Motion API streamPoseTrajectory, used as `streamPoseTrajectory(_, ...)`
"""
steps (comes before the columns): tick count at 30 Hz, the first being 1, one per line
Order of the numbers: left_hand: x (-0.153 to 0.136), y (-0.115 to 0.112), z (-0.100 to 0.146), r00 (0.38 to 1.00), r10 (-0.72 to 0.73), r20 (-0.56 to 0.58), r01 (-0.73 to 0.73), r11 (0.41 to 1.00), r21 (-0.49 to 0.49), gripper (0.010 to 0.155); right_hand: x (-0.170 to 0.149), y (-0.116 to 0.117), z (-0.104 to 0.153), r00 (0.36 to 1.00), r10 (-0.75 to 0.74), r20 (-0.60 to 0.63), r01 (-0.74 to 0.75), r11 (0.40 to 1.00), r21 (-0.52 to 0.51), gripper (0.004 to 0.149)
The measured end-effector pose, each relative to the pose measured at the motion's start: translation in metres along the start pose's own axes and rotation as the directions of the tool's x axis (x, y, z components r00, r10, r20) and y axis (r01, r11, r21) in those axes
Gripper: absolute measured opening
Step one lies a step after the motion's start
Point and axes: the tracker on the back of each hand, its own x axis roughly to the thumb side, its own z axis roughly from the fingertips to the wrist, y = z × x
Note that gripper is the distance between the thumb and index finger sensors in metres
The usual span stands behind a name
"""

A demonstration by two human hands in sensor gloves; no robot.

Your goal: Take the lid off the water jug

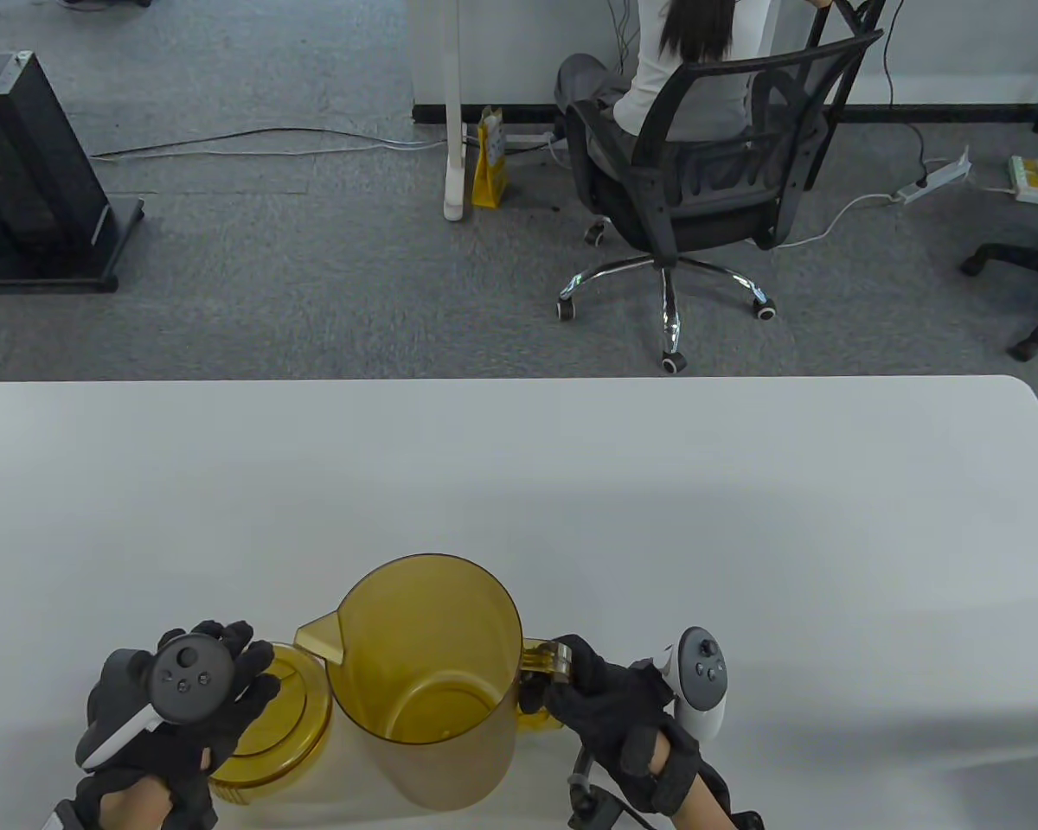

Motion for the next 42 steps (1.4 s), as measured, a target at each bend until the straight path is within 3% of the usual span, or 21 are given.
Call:
streamPoseTrajectory(9,-0.002,0.002,0.001,1.0,0.019,-0.004,-0.019,1.0,-0.021,0.058,0.018,-0.008,0.001,0.989,0.146,0.014,-0.146,0.989,0.0,0.069)
streamPoseTrajectory(12,-0.004,0.003,0.002,0.999,0.036,-0.006,-0.036,0.999,-0.019,0.058,0.026,-0.01,0.003,0.992,0.127,-0.001,-0.127,0.992,-0.005,0.074)
streamPoseTrajectory(19,-0.005,0.004,0.001,0.999,0.044,0.002,-0.044,0.999,-0.014,0.059,0.049,-0.027,0.04,0.985,0.174,0.005,-0.174,0.983,-0.057,0.083)
streamPoseTrajectory(23,-0.004,0.003,0.001,0.999,0.038,-0.004,-0.038,0.999,-0.029,0.059,0.06,-0.046,0.051,0.972,0.235,-0.014,-0.229,0.93,-0.287,0.081)
streamPoseTrajectory(25,-0.004,0.002,0.0,0.999,0.031,-0.006,-0.031,0.999,-0.033,0.059,0.058,-0.055,0.057,0.942,0.33,-0.055,-0.323,0.856,-0.403,0.077)
streamPoseTrajectory(27,-0.004,0.001,-0.001,1.0,0.029,-0.008,-0.029,0.999,-0.04,0.059,0.054,-0.064,0.062,0.869,0.463,-0.175,-0.492,0.766,-0.413,0.074)
streamPoseTrajectory(31,-0.005,0.0,-0.003,0.999,0.038,-0.012,-0.039,0.998,-0.051,0.059,0.048,-0.067,0.06,0.65,0.687,-0.326,-0.76,0.593,-0.266,0.071)
streamPoseTrajectory(37,-0.005,0.002,-0.007,0.999,0.043,-0.016,-0.044,0.998,-0.054,0.059,0.041,-0.058,0.053,0.293,0.885,-0.362,-0.955,0.289,-0.066,0.069)
streamPoseTrajectory(39,-0.005,0.003,-0.007,0.999,0.046,-0.015,-0.047,0.998,-0.052,0.059,0.035,-0.055,0.05,0.25,0.898,-0.361,-0.962,0.271,0.009,0.069)
streamPoseTrajectory(42,-0.006,0.002,-0.007,0.999,0.047,-0.018,-0.048,0.997,-0.058,0.058,0.03,-0.051,0.048,0.261,0.896,-0.358,-0.955,0.294,0.038,0.069)
